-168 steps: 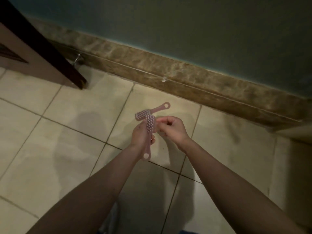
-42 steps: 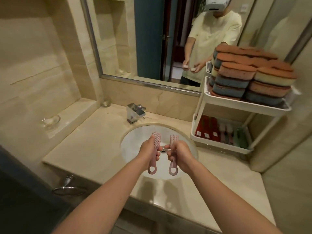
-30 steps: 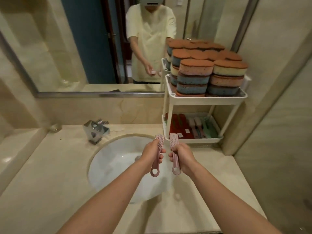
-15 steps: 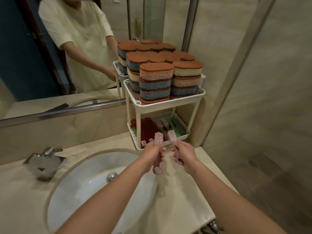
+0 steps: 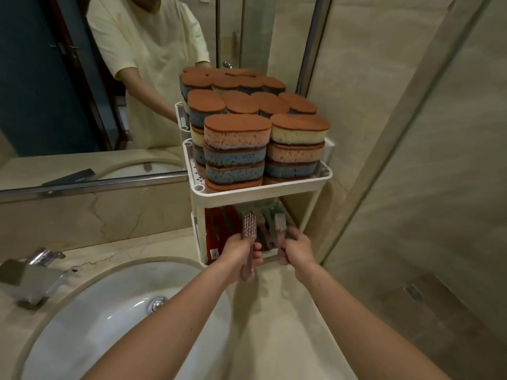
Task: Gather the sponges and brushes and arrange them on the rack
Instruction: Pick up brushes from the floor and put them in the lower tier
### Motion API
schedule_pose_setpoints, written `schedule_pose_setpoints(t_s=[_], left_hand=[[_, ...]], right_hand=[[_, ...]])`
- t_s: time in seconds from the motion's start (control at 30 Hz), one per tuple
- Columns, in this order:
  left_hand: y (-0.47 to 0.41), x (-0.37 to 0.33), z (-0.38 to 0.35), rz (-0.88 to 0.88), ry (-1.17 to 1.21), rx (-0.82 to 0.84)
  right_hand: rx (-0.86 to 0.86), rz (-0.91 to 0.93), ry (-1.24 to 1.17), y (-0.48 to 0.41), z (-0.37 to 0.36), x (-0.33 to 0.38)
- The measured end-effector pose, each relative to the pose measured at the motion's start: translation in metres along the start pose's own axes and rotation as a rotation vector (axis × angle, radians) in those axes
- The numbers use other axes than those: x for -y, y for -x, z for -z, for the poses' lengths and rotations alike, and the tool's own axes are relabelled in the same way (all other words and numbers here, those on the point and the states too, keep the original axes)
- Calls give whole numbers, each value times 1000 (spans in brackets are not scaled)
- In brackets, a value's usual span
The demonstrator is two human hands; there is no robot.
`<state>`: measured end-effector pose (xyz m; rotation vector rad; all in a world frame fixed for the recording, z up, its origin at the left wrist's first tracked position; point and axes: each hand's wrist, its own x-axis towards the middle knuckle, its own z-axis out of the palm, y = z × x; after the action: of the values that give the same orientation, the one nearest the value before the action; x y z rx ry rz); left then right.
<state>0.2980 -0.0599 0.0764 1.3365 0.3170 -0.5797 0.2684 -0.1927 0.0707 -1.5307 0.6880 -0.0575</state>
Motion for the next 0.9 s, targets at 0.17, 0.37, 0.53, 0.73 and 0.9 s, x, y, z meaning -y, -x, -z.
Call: schedule_pose_setpoints(t_s=[0.17,0.37,0.53,0.73,0.9], left_hand=[[-20,-7,-11,36,30,-77],[-49,-8,-13,60,-39,-134],[-62,-6,-18,76,-34,-168],[-72,-3,-28,133,-62,-209],[-72,-7,-42,157,10,-229]], right_hand=[[-7,43,144,-44,0,3],[-10,66,238,-92,-6,-8],[47,118,334,-114,-10,-12],[66,103,442,-126,-14,-16],[99,149,423,-118,-10,-20]])
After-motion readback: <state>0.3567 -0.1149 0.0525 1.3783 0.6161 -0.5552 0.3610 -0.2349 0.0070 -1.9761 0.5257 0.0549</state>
